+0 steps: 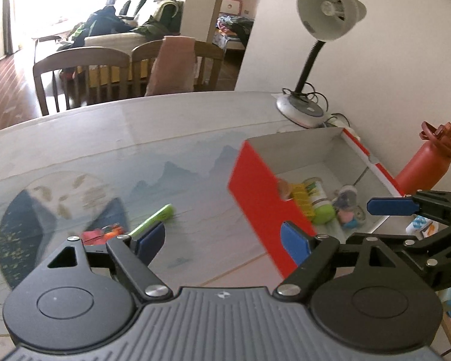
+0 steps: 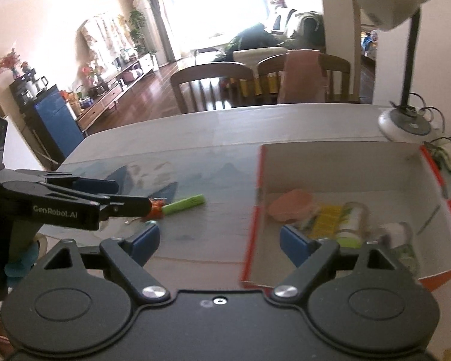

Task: Organize rigid objects
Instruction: 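Withdraw both tools back toward the remaining items on the table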

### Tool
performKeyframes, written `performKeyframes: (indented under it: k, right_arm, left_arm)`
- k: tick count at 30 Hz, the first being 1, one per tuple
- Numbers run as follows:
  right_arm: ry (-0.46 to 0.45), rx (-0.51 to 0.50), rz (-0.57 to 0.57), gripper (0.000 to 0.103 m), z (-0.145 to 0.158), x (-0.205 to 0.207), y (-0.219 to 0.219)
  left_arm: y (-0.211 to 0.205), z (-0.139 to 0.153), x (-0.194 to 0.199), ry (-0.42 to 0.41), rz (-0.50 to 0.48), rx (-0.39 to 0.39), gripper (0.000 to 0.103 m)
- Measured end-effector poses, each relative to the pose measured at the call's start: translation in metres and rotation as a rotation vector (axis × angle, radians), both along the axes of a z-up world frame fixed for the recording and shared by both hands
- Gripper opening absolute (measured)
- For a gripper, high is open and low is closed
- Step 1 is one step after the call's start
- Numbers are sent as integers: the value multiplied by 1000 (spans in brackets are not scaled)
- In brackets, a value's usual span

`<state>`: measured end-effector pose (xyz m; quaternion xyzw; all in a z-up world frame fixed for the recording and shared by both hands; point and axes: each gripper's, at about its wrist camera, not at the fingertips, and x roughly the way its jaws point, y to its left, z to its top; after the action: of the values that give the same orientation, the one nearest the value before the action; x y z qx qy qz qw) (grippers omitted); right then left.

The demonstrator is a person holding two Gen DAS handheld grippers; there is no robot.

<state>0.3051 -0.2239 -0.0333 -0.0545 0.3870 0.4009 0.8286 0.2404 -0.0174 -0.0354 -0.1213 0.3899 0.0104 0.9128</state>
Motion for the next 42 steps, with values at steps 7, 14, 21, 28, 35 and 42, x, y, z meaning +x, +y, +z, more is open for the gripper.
performKeyframes:
  k: [7, 14, 21, 28, 35, 42]
  right_arm:
    - [22, -24, 37, 91, -11, -20, 39]
    - [19, -21, 55, 99, -24, -40, 75]
    - [36, -104, 49, 99, -48, -46, 111]
    - [69, -174, 46, 99, -74, -43, 143]
    - [62, -229, 81, 93, -91, -40, 169]
    - [50, -280, 99, 83, -107, -29, 187]
  left_arm:
    - [44, -9, -24, -5, 17, 4, 102]
    - [89, -32, -36, 26, 30, 14, 102]
    - [131, -73, -31, 90, 101, 18, 102]
    - [150, -106, -21, 120, 78, 39, 102]
    - [147, -126, -4, 99, -8, 52, 102]
    - [152, -137, 8, 99, -43, 36, 102]
